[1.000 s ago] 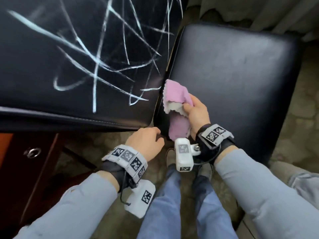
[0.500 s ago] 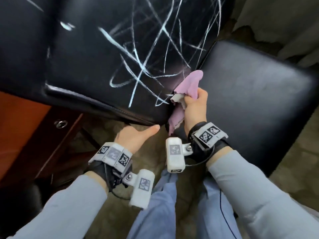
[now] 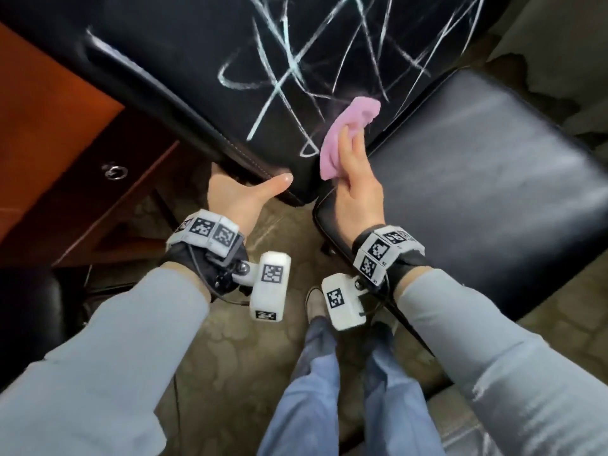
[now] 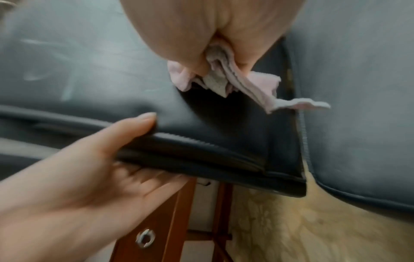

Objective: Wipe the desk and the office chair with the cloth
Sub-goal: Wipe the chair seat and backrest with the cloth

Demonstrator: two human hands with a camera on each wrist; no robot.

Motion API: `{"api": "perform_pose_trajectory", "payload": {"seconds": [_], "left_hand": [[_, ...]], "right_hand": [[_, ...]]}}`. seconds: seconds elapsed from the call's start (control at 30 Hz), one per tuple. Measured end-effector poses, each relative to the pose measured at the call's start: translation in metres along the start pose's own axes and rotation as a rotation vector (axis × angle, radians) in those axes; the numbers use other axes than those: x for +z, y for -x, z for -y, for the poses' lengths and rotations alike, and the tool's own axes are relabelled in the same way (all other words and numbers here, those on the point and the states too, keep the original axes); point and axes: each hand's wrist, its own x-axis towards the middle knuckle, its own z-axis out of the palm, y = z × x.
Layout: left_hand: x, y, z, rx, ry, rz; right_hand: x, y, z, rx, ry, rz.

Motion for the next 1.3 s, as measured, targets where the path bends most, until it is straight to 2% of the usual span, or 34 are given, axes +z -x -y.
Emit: {"api": "perform_pose_trajectory", "payload": {"seconds": [0.1, 0.13, 0.17, 0.27, 0.3, 0.33, 0.43, 0.5, 0.57, 0.67, 0.7, 0.83, 0.87, 0.9, 0.97, 1.0, 1.07, 1.17, 1.2, 1.23, 1.3], "left_hand": [[0.002, -0.011, -0.006, 0.042, 0.035, 0.03], [0.001, -0.014, -0.007, 0.049, 0.024, 0.038], [0.0, -0.017, -0.008, 0.048, 0.005, 0.039], [0.002, -0.022, -0.011, 0.056, -0.038, 0.023], [0.003, -0.023, -0.011, 0.059, -0.04, 0.023], [0.004, -0.023, -0.011, 0.06, -0.036, 0.029], [0.005, -0.025, -0.011, 0.065, 0.005, 0.065], [0.003, -0.027, -0.014, 0.072, 0.001, 0.08], [0.002, -0.028, -0.016, 0.061, -0.019, 0.07], [0.003, -0.027, -0.014, 0.042, -0.037, 0.075], [0.004, -0.026, -0.014, 0.034, -0.034, 0.081], [0.004, -0.028, -0.014, 0.027, -0.04, 0.087], [0.003, -0.03, -0.014, 0.031, -0.042, 0.09], [0.003, -0.032, -0.013, 0.038, -0.043, 0.094], [0.002, -0.034, -0.013, 0.036, -0.059, 0.101], [0.002, -0.035, -0.013, 0.03, -0.062, 0.109], [0.004, -0.037, -0.014, 0.025, -0.056, 0.124], [0.006, -0.037, -0.014, 0.059, -0.072, 0.142], [0.006, -0.035, -0.014, 0.073, -0.072, 0.145], [0.007, -0.033, -0.014, 0.088, -0.063, 0.131], [0.008, -0.028, -0.017, 0.098, -0.033, 0.093]], "right_hand": [[0.009, 0.0, 0.019, -0.311, 0.098, 0.045], [0.011, -0.002, 0.019, -0.362, 0.123, 0.059], [0.012, -0.004, 0.014, -0.362, 0.151, 0.064], [0.001, -0.004, -0.002, -0.166, 0.231, 0.056], [-0.003, -0.003, -0.003, -0.15, 0.254, 0.057], [-0.004, -0.002, -0.001, -0.186, 0.27, 0.063], [0.001, -0.006, 0.018, -0.421, 0.262, 0.157], [0.004, -0.013, 0.019, -0.471, 0.251, 0.195], [0.003, -0.018, -0.001, -0.42, 0.307, 0.179], [-0.004, -0.016, -0.024, -0.263, 0.44, 0.163], [-0.004, -0.015, -0.021, -0.283, 0.451, 0.175], [-0.002, -0.015, 0.011, -0.582, 0.392, 0.31], [-0.004, -0.021, 0.01, -0.59, 0.415, 0.308], [-0.007, -0.029, 0.004, -0.527, 0.456, 0.271], [-0.016, -0.043, -0.007, -0.267, 0.541, 0.114], [-0.017, -0.044, -0.007, -0.204, 0.529, 0.038], [-0.011, -0.038, -0.003, -0.332, 0.461, 0.038], [-0.004, -0.025, 0.004, -0.65, 0.495, 0.261], [-0.007, -0.027, 0.006, -0.706, 0.523, 0.278], [-0.012, -0.031, 0.006, -0.717, 0.547, 0.254], [-0.027, -0.045, 0.014, -0.614, 0.535, 0.106]]}}
